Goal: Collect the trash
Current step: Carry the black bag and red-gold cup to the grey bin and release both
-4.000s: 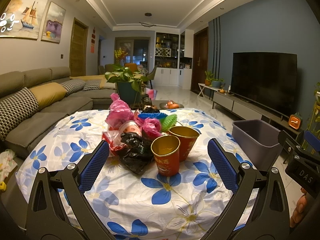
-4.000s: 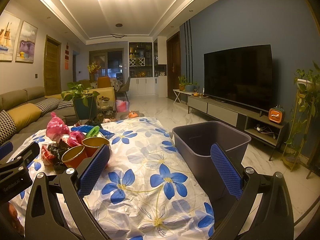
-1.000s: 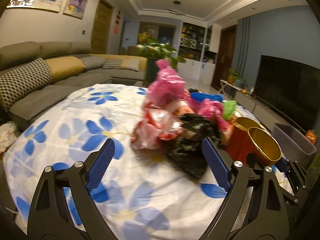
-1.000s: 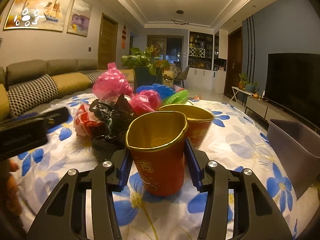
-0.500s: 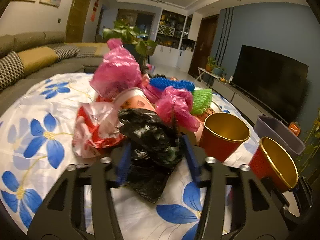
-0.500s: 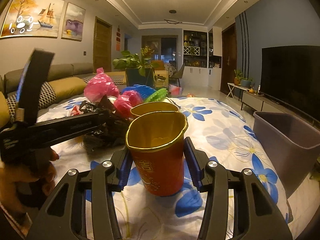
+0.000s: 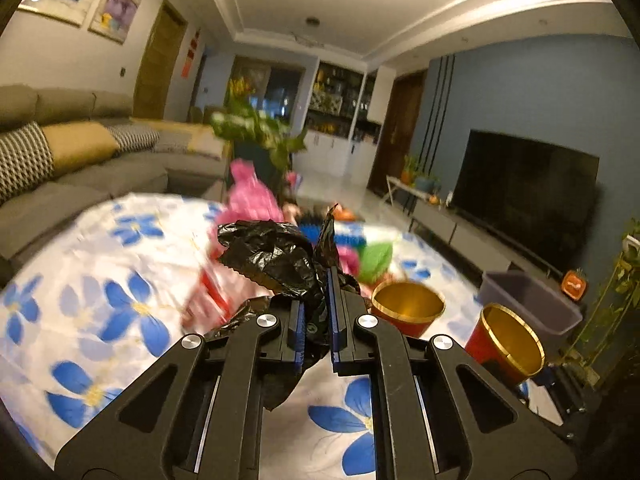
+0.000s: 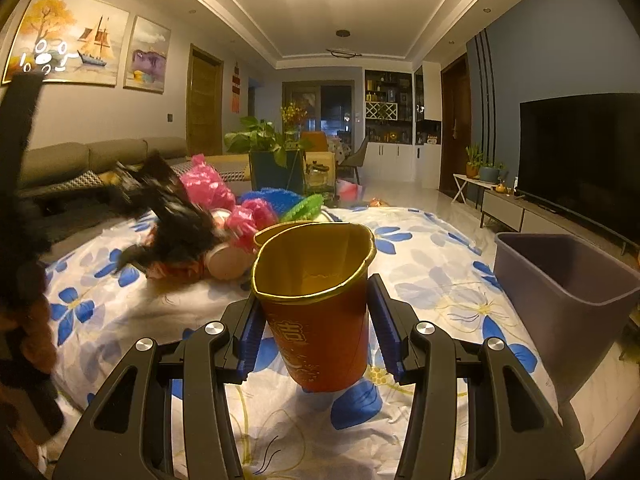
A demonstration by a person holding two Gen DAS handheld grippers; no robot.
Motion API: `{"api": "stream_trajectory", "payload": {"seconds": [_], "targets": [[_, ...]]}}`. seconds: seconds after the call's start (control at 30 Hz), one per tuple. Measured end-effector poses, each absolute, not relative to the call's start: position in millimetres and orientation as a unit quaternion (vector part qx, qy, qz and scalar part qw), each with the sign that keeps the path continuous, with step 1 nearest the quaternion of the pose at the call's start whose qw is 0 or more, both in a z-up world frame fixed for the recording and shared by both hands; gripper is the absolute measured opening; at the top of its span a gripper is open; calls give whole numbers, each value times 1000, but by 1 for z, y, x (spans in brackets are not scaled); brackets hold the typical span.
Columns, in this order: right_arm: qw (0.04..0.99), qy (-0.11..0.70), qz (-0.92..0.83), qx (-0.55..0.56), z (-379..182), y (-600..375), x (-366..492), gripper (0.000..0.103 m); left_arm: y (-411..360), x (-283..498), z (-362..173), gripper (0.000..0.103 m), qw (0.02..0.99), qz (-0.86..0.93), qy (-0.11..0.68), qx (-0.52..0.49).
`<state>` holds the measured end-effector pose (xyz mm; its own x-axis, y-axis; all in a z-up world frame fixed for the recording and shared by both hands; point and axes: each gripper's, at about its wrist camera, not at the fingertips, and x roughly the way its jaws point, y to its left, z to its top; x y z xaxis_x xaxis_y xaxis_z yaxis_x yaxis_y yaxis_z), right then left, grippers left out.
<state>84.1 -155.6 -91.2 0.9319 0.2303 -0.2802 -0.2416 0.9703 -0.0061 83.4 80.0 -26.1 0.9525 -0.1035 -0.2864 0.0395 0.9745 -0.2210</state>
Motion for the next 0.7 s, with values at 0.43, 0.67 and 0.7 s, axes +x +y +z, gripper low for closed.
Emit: {"api": "stream_trajectory", "payload": {"seconds": [0.43,0.67,0.7], "targets": [[991,105,81,-4,-64,-192,74,49,35,75,5,9,986,-85,126,-74],[997,81,13,-1,-47,-233,72,49,-32,97,14,9,978,-163,121,-53],[997,79,1,0,-45,-241,72,49,-41,102,14,9,976,-174,123,-53]]}}
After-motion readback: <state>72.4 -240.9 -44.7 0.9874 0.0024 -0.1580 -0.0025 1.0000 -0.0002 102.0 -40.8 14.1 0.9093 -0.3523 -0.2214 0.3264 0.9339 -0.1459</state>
